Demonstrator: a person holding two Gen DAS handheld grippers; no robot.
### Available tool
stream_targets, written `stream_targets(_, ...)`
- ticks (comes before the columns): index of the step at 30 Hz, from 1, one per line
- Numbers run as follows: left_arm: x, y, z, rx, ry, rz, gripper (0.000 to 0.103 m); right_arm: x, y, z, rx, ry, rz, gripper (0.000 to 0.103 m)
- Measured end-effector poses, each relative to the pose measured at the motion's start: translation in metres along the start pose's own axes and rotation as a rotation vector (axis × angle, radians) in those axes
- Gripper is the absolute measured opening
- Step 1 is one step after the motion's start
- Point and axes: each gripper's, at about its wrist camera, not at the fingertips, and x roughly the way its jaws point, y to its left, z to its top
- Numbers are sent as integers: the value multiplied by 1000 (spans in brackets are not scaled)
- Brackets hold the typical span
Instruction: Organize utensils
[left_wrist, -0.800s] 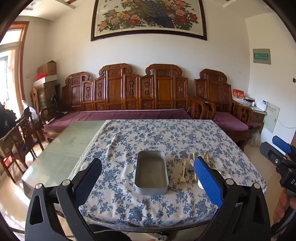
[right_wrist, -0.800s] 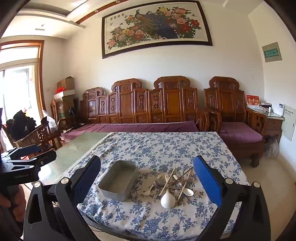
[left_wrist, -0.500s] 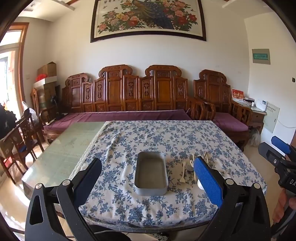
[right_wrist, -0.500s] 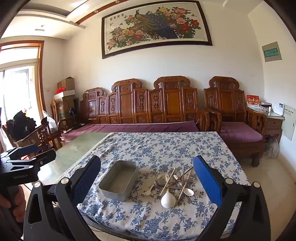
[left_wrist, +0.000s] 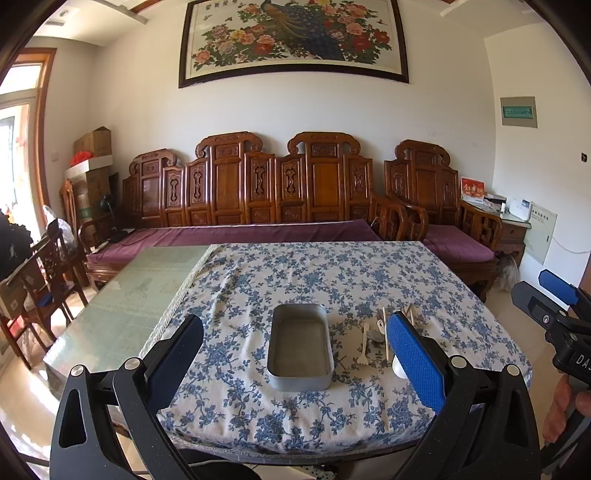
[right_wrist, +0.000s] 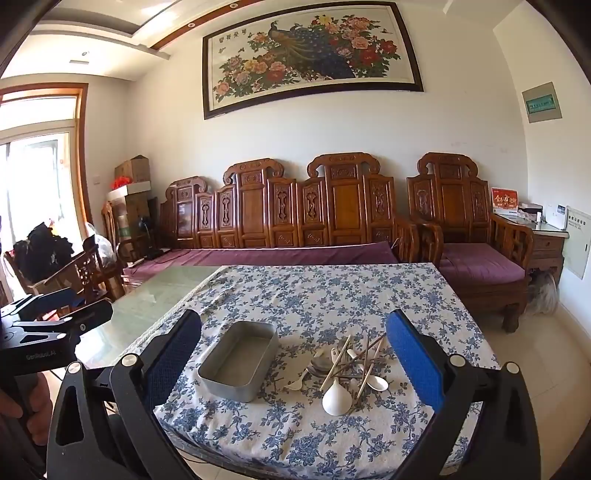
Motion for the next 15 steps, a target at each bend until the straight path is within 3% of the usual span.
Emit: stream_targets(15,-2,-4,1,2,-5,0,96,-1,3,3,4,-1,2,100)
